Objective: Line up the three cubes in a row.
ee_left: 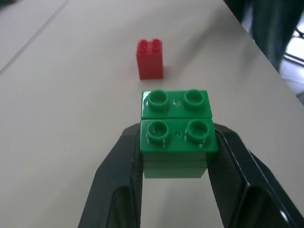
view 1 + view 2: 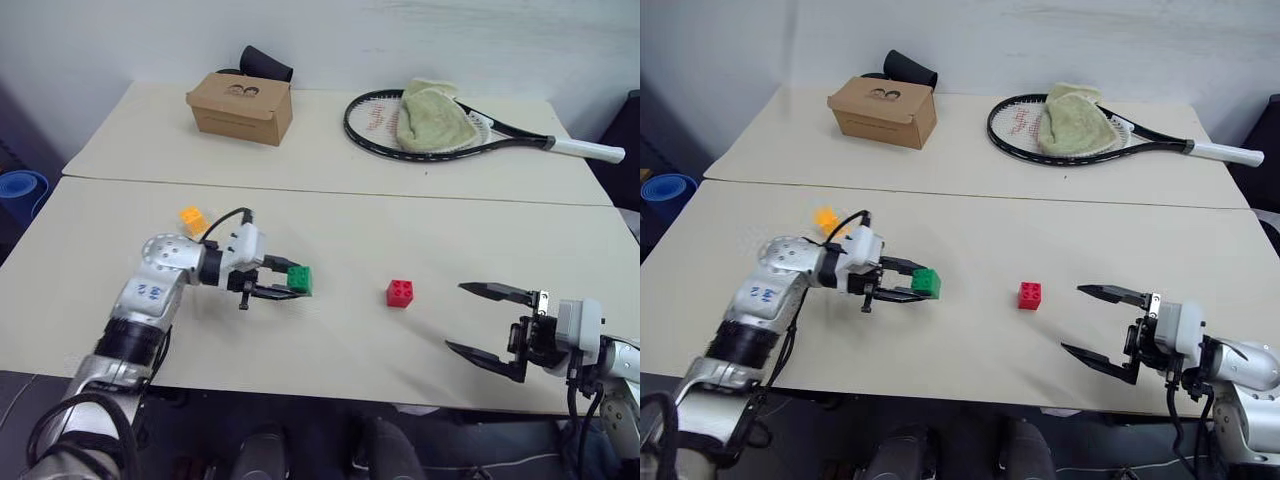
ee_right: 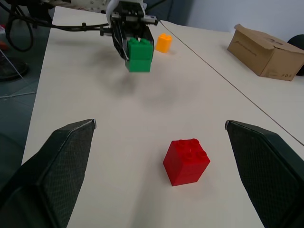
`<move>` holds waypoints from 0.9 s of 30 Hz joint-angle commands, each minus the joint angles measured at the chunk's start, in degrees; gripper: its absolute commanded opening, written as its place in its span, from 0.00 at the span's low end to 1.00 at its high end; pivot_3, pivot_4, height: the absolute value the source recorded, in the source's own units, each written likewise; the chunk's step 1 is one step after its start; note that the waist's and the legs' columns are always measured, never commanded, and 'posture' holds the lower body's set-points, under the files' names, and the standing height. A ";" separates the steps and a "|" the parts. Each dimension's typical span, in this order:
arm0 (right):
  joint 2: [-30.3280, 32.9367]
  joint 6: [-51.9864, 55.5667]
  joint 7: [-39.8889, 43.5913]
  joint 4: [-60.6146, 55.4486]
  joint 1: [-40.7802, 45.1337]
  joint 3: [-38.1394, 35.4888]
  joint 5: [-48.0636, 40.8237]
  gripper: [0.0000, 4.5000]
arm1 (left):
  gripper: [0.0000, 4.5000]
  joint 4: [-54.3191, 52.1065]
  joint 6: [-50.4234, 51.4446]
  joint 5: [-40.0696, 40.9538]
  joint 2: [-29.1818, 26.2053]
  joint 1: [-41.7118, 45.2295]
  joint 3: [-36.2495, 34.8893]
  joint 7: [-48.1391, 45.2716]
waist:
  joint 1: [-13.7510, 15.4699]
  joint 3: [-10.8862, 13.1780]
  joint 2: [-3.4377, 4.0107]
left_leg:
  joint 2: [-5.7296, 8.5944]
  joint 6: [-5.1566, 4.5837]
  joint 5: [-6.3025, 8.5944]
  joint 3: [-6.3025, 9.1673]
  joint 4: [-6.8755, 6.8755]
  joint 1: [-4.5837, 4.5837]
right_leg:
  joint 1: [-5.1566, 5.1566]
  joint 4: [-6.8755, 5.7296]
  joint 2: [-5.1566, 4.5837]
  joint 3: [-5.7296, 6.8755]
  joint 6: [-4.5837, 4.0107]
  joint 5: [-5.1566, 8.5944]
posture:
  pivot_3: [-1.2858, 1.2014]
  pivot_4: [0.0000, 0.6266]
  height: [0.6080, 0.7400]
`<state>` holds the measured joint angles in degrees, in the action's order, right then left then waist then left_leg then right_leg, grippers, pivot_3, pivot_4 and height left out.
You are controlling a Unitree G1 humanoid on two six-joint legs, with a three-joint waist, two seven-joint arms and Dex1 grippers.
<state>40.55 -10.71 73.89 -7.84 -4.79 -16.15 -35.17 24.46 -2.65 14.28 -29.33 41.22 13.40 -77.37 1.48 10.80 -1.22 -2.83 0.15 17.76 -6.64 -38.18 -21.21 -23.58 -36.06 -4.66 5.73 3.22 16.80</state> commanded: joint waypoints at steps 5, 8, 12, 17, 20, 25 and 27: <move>-1.33 0.27 -3.11 -3.68 -0.21 0.00 0.64 1.00 | 0.33 12.09 -7.33 -5.96 7.63 6.43 2.62 0.14 | -0.27 0.00 -0.01 | 0.04 -0.05 0.03 -0.13 0.01 -0.04 | -0.07 0.08 0.04 -0.04 0.04 -0.02 | 0.52 0.24 1.00; -1.38 0.82 -4.40 -5.72 -1.29 -0.55 0.48 1.00 | 0.33 14.44 -8.72 -8.87 9.34 7.18 3.58 1.98 | -0.24 0.00 0.00 | 0.02 -0.04 0.02 -0.11 -0.01 -0.01 | -0.07 0.03 0.03 -0.05 0.04 -0.02 | 0.52 0.24 1.00; -1.23 1.45 -5.72 -8.53 -3.42 -1.69 -0.19 1.00 | 0.33 16.20 -8.45 -11.64 10.82 7.25 4.11 4.28 | -0.12 0.00 -0.01 | -0.05 -0.04 0.03 -0.07 -0.01 0.00 | -0.06 0.00 -0.02 -0.05 0.04 -0.02 | 0.52 0.24 1.00; -1.21 1.67 -6.37 -9.73 -4.64 -2.22 -0.63 1.00 | 0.33 17.68 -6.47 -13.64 11.48 7.59 3.78 7.46 | -0.12 0.00 0.00 | -0.04 -0.10 0.02 -0.06 -0.03 0.04 | 0.01 0.02 -0.05 -0.06 0.11 -0.06 | 0.52 0.24 1.00; -1.49 1.27 -5.87 -9.04 -4.65 -1.92 -0.91 1.00 | 0.49 17.20 -5.69 -12.89 11.79 7.33 3.38 6.73 | -0.13 0.00 0.00 | -0.01 -0.16 0.03 -0.03 -0.03 0.05 | 0.03 0.01 -0.11 -0.06 0.13 -0.08 | 0.52 0.24 1.00; -2.02 0.45 -4.56 -7.12 -3.78 -1.11 -0.82 1.00 | 0.80 12.70 -3.98 -12.01 10.81 5.55 2.11 7.16 | -0.22 0.00 0.00 | -0.03 -0.16 0.03 -0.03 -0.01 0.00 | -0.01 0.05 -0.07 -0.04 0.14 -0.08 | 0.52 0.24 1.00; -2.23 0.18 -3.83 -6.27 -3.30 -1.00 -0.80 1.00 | 0.93 10.10 -4.25 -11.94 9.14 4.55 0.84 8.54 | -0.29 0.00 -0.01 | -0.04 -0.16 0.03 -0.05 -0.01 -0.01 | -0.03 0.05 -0.07 -0.05 0.14 -0.08 | 0.52 0.24 1.00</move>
<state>38.65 -9.36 69.41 -14.07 -8.39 -16.30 -34.82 38.28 -6.57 1.72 -18.72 46.00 16.38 -69.98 1.19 10.80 -1.23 -2.88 -0.01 17.79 -6.69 -38.20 -21.21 -23.61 -36.02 -4.73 5.67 3.36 16.72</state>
